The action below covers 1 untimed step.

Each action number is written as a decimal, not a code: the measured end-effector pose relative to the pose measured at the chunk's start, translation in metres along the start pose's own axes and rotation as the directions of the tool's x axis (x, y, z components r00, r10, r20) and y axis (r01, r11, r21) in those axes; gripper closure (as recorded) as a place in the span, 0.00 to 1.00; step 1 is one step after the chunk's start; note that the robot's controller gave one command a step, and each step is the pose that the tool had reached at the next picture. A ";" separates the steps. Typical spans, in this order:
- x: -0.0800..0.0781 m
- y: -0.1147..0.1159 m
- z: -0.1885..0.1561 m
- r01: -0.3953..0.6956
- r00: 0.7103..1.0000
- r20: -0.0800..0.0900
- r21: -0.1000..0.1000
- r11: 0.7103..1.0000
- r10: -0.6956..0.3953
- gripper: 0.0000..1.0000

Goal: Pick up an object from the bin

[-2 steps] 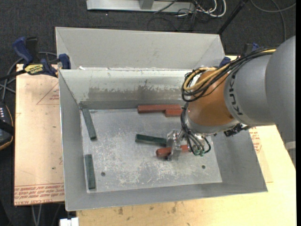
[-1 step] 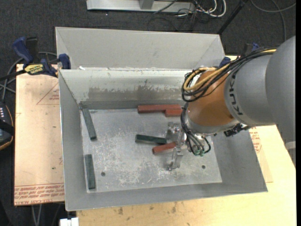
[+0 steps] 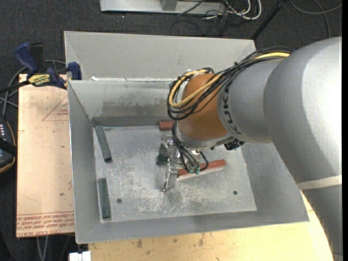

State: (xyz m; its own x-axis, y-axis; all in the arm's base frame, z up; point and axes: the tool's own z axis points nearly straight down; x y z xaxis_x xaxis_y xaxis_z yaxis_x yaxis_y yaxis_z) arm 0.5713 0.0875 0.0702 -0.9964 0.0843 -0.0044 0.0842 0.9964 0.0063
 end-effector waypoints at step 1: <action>-0.048 -0.063 0.000 0.075 0.997 0.002 0.007 0.997 -0.075 0.00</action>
Offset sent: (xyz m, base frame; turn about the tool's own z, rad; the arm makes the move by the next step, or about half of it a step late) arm 0.0402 -0.0635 -0.0002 -0.0807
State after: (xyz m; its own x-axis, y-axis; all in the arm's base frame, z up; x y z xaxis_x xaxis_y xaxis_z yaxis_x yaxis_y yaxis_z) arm 0.6136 0.0209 0.0705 -0.9999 0.0090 -0.0065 0.0090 1.0000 -0.0011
